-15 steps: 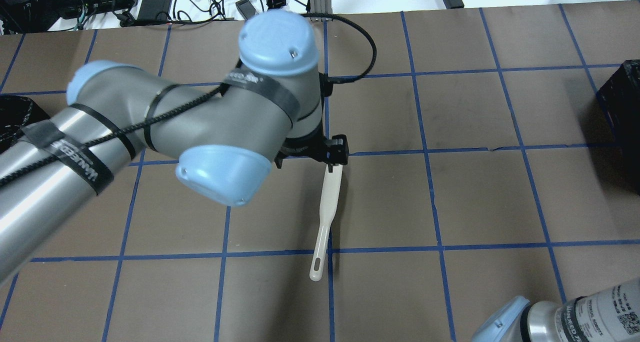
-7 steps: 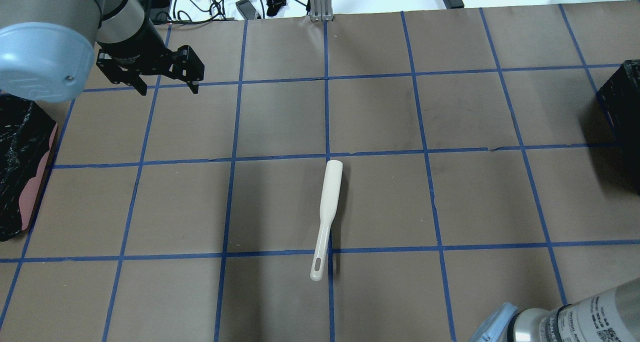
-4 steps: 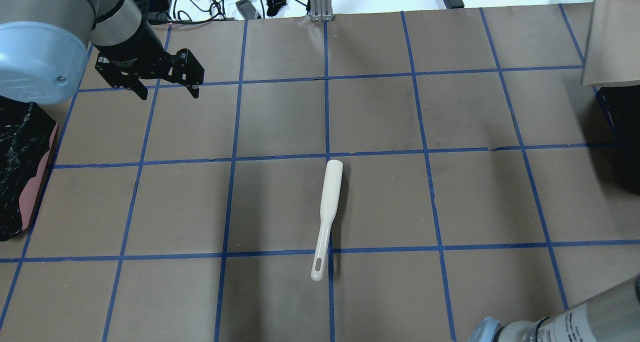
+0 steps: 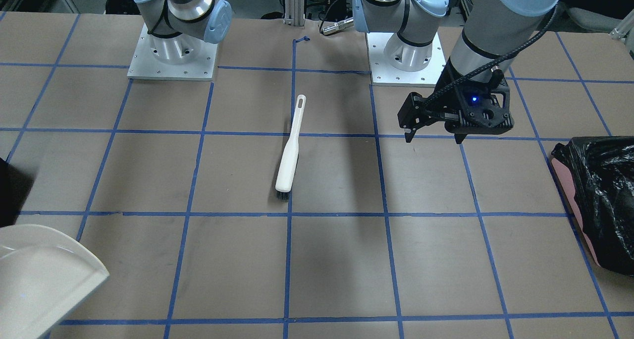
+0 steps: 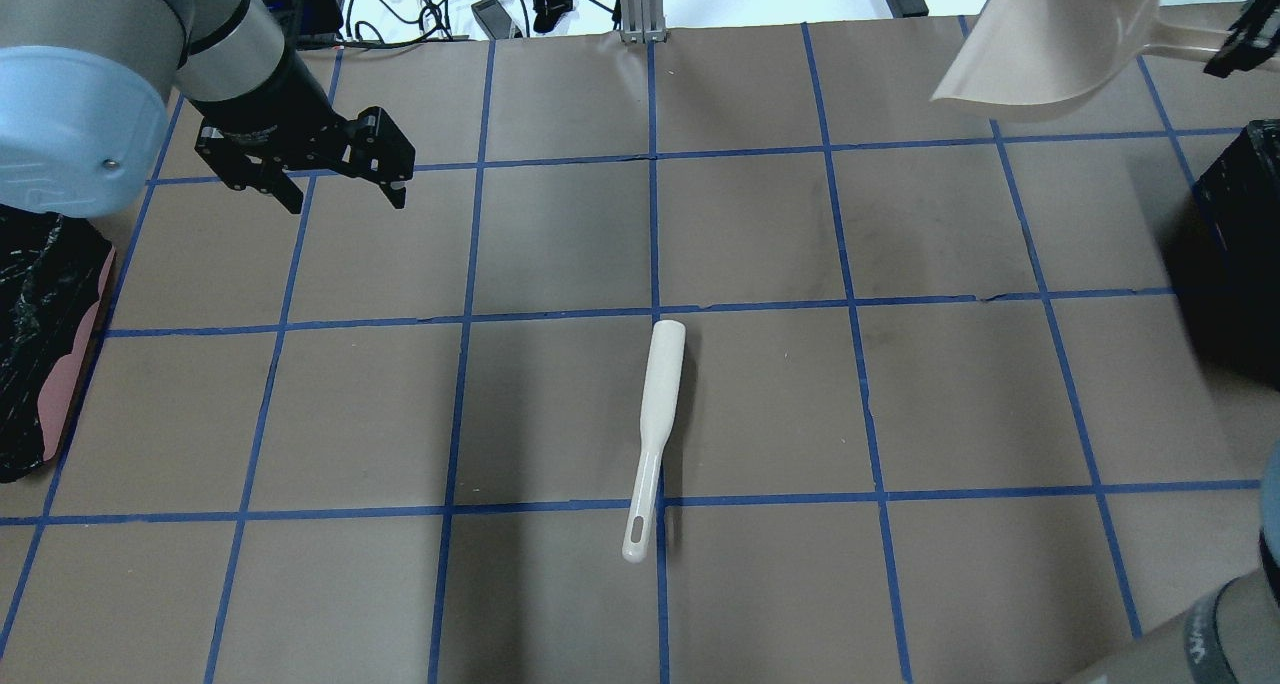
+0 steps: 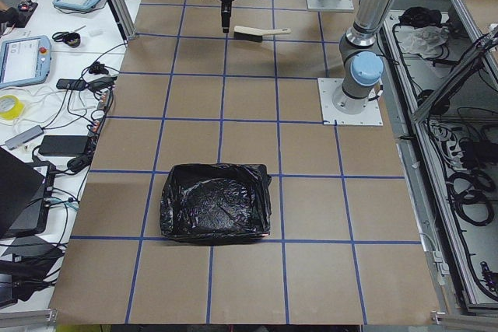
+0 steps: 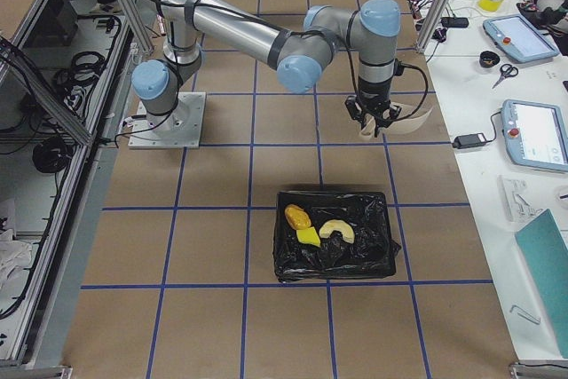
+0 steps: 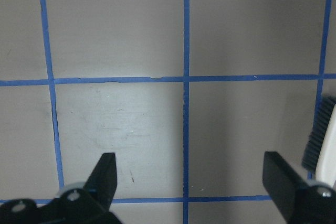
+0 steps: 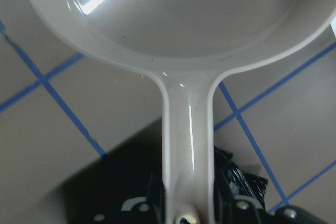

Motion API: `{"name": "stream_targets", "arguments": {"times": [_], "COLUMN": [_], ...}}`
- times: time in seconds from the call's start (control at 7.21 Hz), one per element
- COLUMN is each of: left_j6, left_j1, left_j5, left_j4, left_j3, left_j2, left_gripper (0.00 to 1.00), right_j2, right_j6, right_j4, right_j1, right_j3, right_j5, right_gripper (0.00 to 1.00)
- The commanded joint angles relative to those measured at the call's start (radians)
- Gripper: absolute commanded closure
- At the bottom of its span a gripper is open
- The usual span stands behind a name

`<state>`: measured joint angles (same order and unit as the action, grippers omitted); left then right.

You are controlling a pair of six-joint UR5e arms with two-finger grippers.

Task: Sweep and dump trash in nearest bin
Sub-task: 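Carry the empty dustpan back over the table with the right gripper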

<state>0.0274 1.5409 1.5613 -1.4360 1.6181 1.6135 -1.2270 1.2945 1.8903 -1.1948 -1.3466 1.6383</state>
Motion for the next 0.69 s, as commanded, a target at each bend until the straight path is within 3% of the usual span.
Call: {"name": "stream_targets", "arguments": {"times": [0.0,0.28,0.56], "left_j6": [-0.003,-0.001,-0.001], "left_j1": [0.002,0.001,0.001], "left_j5": [-0.006,0.0,0.002], "left_j4": [-0.003,0.002,0.002], "left_j3": [0.006,0.022,0.023], "left_j2": [-0.003,-0.009,-0.009], "left_gripper": [0.0,0.0,0.0], "right_j2": [0.0,0.03,0.063], "right_j6": [-0.398,-0.79,-1.045], "right_j4": [-0.037,-0.057,-0.063], "right_j1": [-0.209,-0.372,-0.484], "right_j3": [-0.006,-0.006,-0.006], "right_j5": [-0.006,-0.02,-0.026], "right_gripper": [1.0,1.0,1.0]}}
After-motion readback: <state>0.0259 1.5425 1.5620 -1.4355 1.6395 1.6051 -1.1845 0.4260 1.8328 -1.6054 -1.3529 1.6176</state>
